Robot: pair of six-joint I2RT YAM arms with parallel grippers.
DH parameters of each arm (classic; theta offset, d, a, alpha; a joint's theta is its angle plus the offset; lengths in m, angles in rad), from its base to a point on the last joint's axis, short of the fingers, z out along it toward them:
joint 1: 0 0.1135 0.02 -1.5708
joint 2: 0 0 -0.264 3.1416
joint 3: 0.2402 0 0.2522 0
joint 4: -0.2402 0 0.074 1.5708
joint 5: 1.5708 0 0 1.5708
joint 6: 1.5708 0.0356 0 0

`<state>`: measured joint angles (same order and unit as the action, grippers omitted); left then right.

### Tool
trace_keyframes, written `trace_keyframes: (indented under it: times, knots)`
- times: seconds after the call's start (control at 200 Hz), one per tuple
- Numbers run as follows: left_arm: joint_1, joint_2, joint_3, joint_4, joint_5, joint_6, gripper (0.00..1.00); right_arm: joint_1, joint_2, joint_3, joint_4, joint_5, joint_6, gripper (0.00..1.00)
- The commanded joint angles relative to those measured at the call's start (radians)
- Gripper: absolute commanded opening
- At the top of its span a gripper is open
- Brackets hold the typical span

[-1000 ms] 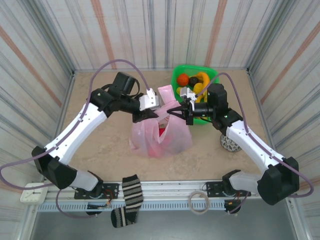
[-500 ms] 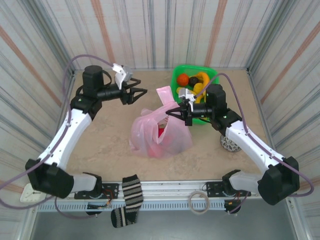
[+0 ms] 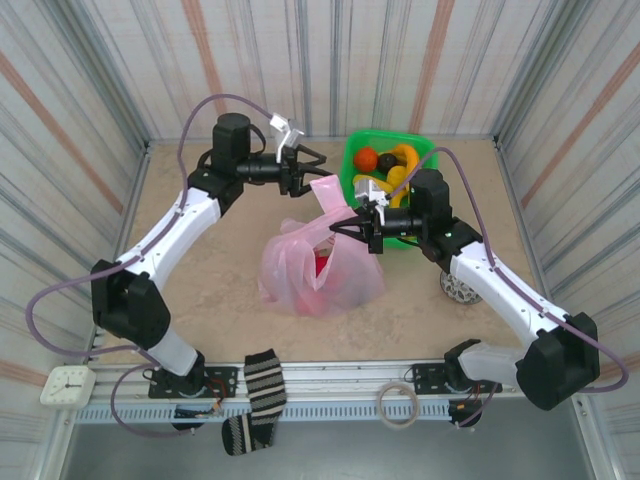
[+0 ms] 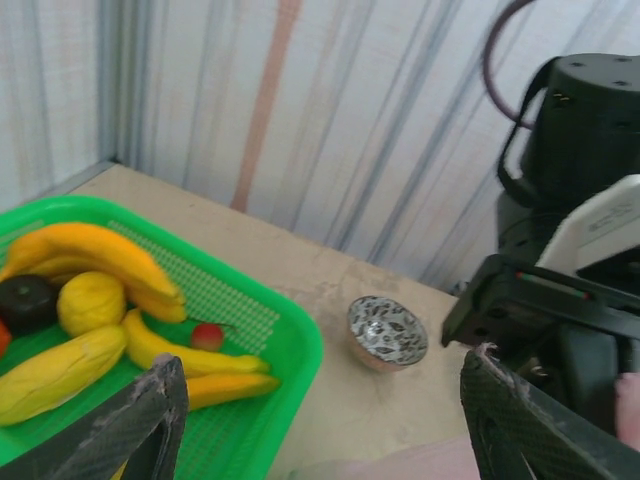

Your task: Place the fake fruits into the plastic bag and tie a complex knot

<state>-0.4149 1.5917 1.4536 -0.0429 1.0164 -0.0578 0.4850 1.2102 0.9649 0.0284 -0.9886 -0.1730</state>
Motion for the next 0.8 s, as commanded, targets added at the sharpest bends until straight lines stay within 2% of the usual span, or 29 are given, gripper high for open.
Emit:
trace_keyframes:
  times: [0.0,0.215,0.421,0.561,0.796]
  knots:
    - [-0.018,-0.001,0.029,0.056,0.141,-0.003,0.74,0.009,0.000,0.009,-0.022,0.001,-0.035,0.00]
    - [-0.051,-0.024,0.037,-0.102,0.259,0.177,0.77,0.009,-0.009,0.013,-0.047,0.040,-0.057,0.00]
    - [-0.058,-0.035,0.061,-0.263,0.314,0.297,0.83,0.012,-0.009,0.032,-0.086,0.067,-0.085,0.00]
    - [-0.064,-0.045,0.075,-0.362,0.299,0.365,0.88,0.018,-0.015,0.044,-0.114,0.122,-0.113,0.00]
    - [-0.079,-0.036,0.114,-0.517,0.227,0.438,0.92,0.044,-0.050,0.040,-0.119,0.234,-0.184,0.00]
